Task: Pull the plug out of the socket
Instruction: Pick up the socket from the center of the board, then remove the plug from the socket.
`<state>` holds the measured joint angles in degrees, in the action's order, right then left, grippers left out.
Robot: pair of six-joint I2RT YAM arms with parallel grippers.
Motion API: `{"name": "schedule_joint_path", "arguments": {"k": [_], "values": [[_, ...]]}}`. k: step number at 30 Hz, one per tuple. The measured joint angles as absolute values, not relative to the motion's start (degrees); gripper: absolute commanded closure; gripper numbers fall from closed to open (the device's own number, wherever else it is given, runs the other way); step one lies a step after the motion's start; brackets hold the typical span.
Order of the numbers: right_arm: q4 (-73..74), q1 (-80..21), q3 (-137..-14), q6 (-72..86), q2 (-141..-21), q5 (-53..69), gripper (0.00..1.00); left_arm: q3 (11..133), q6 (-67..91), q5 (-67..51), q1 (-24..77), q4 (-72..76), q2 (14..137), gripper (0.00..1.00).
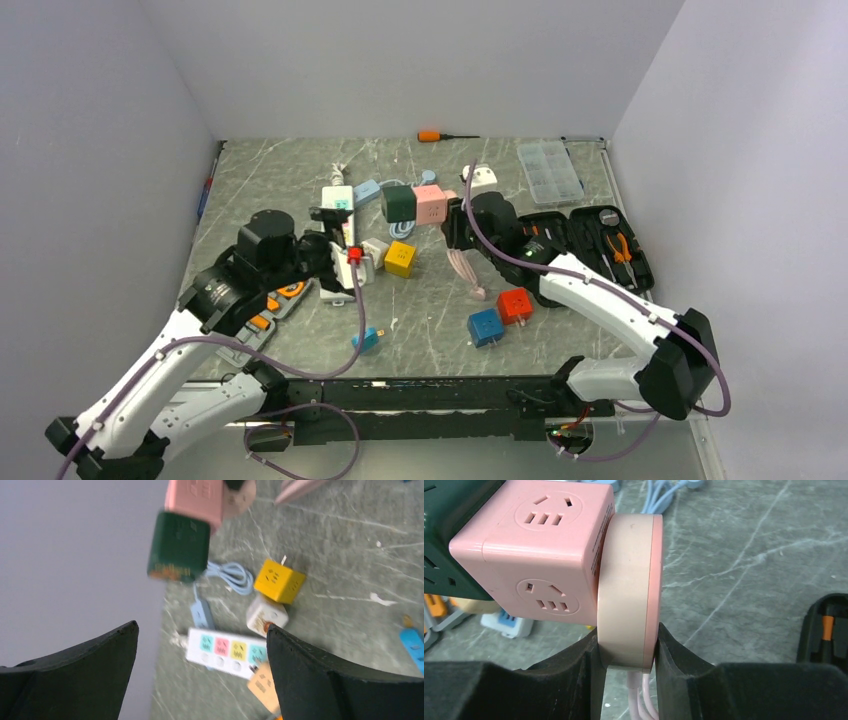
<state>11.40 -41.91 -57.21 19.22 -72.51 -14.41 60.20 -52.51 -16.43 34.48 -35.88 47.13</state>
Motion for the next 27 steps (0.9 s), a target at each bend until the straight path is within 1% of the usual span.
{"name": "schedule_joint_path", "arguments": {"k": [3,8,11,15,20,27], "values": [[10.8,-44.6,-57.1,19.2,-71.4,-14.4,1.00,59.9,-56.5,-11.9,41.9,-31.3,48.8,0.01],[10.2,-49.1,-57.1,18.5,-71.2,-15.2,1.00,56.9,-61.5,-5.5,49.8,-23.8,52.4,0.01],[10.3,-51.0,-57.2,18.3,-71.2,-15.2,1.00,55.6,-64.2,-2.4,52.9,-20.6,54.7,0.01],[10.7,-51.5,-57.5,18.2,-70.9,-16.0,1.00,55.4,-66.9,0.8,55.5,-18.4,56.6,0.01],[10.9,-51.7,-58.3,18.2,-70.1,-17.0,1.00,52.3,-69.6,5.1,57.3,-13.8,57.2,0.01],[10.9,-54.7,-58.5,18.9,-70.0,-18.6,1.00,48.8,-72.6,12.2,57.5,-3.0,58.2,0.01]]}}
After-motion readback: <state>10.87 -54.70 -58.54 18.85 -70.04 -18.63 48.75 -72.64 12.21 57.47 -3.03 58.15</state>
